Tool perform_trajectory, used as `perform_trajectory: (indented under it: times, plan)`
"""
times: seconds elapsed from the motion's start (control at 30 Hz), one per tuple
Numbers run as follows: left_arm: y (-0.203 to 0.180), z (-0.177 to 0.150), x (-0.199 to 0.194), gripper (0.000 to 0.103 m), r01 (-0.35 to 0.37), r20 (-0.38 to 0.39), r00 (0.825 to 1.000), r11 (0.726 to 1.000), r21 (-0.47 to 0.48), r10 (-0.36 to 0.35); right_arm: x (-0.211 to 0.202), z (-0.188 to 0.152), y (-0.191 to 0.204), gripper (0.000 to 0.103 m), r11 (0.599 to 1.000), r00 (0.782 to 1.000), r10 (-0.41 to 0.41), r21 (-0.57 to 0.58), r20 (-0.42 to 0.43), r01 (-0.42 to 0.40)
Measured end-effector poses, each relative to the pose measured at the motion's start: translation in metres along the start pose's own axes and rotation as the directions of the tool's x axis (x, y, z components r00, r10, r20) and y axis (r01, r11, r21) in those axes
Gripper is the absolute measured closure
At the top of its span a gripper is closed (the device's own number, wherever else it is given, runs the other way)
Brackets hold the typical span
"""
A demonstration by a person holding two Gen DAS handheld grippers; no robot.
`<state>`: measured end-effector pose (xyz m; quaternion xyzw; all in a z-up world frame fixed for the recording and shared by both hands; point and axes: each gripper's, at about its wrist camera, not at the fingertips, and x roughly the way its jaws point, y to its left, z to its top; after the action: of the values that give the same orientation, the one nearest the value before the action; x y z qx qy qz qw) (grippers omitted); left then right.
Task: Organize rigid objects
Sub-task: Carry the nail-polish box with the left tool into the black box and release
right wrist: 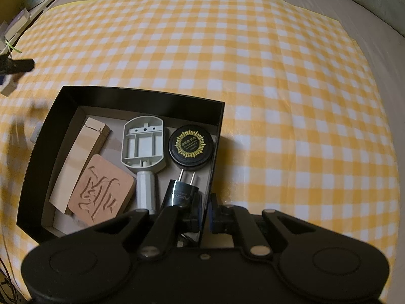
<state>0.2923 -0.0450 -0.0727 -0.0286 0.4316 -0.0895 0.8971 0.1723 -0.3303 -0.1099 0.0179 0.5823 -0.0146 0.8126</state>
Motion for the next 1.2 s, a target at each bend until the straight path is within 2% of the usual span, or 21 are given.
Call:
perform_trajectory:
  times: [0.17, 0.33, 0.5, 0.67, 0.9, 1.07, 1.13, 1.2]
  plan:
    - [-0.016, -0.002, -0.028, 0.016, 0.113, 0.018, 0.993, 0.993, -0.018, -0.113, 0.0, 0.0, 0.0, 0.097, 1.0, 1.0, -0.001, -0.001, 0.0, 0.001]
    - [-0.043, -0.013, -0.048, 0.016, 0.186, 0.028, 0.982, 0.982, 0.027, -0.187, 0.001, 0.0, -0.001, 0.097, 1.0, 1.0, 0.004, 0.004, -0.001, -0.004]
    - [-0.078, -0.025, -0.054, 0.016, 0.253, 0.002, 0.967, 0.964, 0.076, -0.254, 0.0, 0.0, -0.001, 0.097, 1.0, 1.0, -0.004, -0.016, 0.002, 0.004]
    - [-0.111, -0.041, -0.056, 0.016, 0.323, -0.051, 0.946, 0.936, 0.141, -0.319, 0.001, 0.0, 0.0, 0.097, 1.0, 1.0, -0.005, -0.017, 0.002, 0.005]
    - [-0.144, -0.061, -0.042, 0.016, 0.351, -0.142, 0.935, 0.906, 0.237, -0.325, 0.001, 0.0, 0.0, 0.097, 1.0, 1.0, -0.005, -0.019, 0.002, 0.005]
    - [-0.153, -0.069, -0.024, 0.016, 0.338, -0.183, 0.937, 0.906, 0.256, -0.298, 0.001, 0.0, -0.001, 0.097, 1.0, 1.0, -0.005, -0.011, -0.003, 0.005]
    - [-0.15, -0.065, -0.019, 0.027, 0.324, -0.182, 0.941, 0.913, 0.248, -0.284, 0.002, 0.0, -0.002, 0.097, 1.0, 1.0, 0.008, 0.005, -0.009, -0.008]
    - [-0.15, -0.061, -0.016, 0.027, 0.315, -0.16, 0.946, 0.912, 0.263, -0.281, 0.001, 0.0, -0.001, 0.097, 1.0, 1.0, 0.001, -0.005, -0.007, -0.001]
